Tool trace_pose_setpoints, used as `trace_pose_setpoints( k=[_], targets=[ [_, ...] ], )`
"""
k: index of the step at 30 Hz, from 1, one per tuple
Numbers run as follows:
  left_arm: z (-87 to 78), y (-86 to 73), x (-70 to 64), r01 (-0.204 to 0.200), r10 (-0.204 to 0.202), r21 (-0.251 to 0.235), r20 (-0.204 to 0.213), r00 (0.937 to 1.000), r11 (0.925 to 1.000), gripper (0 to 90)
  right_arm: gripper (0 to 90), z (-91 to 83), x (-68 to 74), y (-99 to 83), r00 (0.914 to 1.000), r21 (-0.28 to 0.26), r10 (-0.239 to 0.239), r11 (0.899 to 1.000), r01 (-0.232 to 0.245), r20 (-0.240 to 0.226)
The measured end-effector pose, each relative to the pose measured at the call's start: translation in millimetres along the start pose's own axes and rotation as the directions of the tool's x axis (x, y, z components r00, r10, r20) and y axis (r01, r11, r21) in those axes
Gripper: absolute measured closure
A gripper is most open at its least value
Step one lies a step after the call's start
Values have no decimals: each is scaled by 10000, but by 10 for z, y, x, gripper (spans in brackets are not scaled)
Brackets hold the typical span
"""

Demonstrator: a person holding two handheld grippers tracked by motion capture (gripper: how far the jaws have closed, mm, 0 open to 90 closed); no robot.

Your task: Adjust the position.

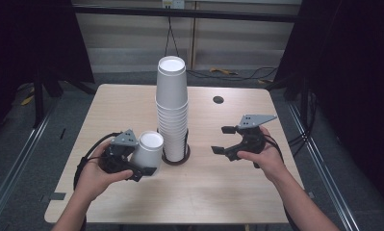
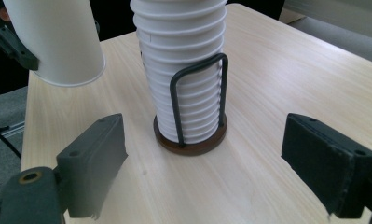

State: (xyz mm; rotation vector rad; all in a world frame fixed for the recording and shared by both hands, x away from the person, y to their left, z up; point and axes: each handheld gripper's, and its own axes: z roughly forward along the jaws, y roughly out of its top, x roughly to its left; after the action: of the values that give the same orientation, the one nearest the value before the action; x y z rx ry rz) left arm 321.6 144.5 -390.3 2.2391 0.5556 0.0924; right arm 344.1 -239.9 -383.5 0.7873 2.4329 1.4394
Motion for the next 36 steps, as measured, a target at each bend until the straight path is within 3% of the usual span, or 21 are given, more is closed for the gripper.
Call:
trace_pose_setpoints(
  k=[9,14,20,22,24,27,28,31,33,36],
  targets=[
    [135,30,-92,-226,211,535,280,9994,9983,168,131,-27,0,-117,9994,154,36,9999,-31,-330],
    [224,54,-166,-572,517,1125,510,9974,9920,178,131,-13,31,-190,9982,259,-77,9996,93,-594],
    [268,100,-215,-794,722,1455,539,9959,9862,179,131,-12,46,-240,9968,333,-142,9993,169,-792],
    [294,142,-245,-1011,942,1828,460,9945,9779,179,131,-12,53,-253,9951,361,-178,9991,214,-977],
    [309,149,-259,-968,889,1887,500,9948,9773,179,131,-4,58,-264,9932,414,-256,9987,305,-1138],
    [344,172,-285,-1168,1087,2215,481,9929,9681,179,129,3,68,-274,9899,455,-330,9982,396,-1380],
    [360,186,-291,-1342,1242,2388,561,9907,9618,179,130,11,73,-281,9904,579,-391,9972,471,-1323],
    [385,194,-314,-1386,1278,2484,590,9900,9587,179,130,19,78,-291,9881,595,-415,9969,508,-1484],
    [417,216,-344,-1583,1483,2816,567,9873,9464,179,130,32,93,-304,9861,654,-467,9962,577,-1597],
    [437,232,-360,-1655,1546,2920,603,9861,9420,180,130,39,104,-309,9843,678,-538,9955,659,-1680]
  ],
)
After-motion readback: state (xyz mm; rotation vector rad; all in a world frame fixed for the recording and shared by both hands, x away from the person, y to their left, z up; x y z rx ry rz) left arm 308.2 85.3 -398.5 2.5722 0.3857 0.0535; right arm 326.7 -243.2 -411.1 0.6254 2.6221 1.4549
